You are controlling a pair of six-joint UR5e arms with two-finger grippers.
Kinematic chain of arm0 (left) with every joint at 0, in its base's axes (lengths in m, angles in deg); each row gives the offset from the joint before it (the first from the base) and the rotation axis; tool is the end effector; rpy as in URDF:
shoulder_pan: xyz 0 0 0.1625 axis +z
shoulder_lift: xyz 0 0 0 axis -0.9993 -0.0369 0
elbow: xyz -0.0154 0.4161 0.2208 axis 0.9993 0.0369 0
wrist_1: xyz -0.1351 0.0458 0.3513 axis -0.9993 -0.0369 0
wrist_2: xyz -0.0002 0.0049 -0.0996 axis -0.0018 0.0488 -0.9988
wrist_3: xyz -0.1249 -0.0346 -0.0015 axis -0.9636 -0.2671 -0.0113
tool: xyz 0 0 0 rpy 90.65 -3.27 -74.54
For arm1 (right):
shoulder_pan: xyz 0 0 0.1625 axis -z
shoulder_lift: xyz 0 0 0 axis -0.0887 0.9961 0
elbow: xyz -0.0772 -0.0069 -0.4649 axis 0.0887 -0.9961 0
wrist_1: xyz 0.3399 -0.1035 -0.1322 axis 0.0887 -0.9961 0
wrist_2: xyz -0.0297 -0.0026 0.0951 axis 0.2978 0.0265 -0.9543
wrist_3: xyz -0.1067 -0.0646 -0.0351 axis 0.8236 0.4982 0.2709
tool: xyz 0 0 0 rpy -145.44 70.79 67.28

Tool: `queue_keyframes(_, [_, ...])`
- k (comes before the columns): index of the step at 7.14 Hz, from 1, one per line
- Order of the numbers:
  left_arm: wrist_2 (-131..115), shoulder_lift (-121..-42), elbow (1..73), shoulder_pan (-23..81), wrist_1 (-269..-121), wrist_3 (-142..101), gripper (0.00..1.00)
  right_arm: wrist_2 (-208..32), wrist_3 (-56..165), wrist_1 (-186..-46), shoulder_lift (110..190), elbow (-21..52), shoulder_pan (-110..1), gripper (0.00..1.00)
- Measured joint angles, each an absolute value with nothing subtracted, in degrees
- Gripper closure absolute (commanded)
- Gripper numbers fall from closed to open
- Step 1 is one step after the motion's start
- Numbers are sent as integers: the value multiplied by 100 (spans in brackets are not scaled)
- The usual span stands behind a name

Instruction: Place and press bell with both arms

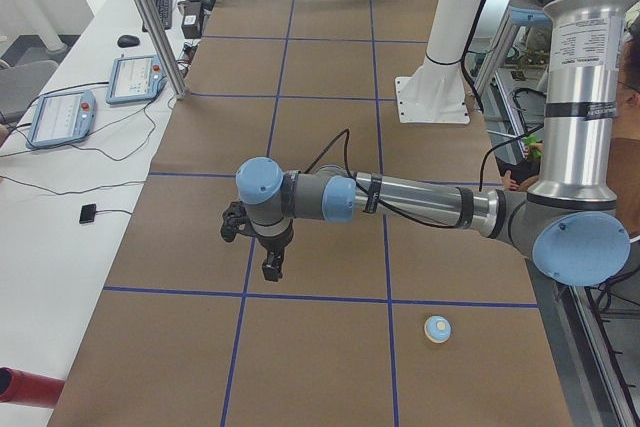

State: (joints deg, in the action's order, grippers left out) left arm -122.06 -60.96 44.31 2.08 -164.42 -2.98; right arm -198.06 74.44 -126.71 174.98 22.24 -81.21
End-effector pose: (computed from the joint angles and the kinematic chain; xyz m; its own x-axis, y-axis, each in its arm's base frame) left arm -0.0082 -0.4486 0.6766 0.6925 0.1344 -0.7088 -0.1096 0.9907 0.0808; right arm 0.0169 -0.4306 0.6789 0.7180 -0.1959 0.6679 0.1039 0.9790 0.1754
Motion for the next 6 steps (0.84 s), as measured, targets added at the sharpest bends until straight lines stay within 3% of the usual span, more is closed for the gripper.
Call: queue_keyframes(6, [-12210, -6084, 4576, 210, -16504, -350, 0, -19822, 7443, -12671, 17493, 2249, -8122, 0])
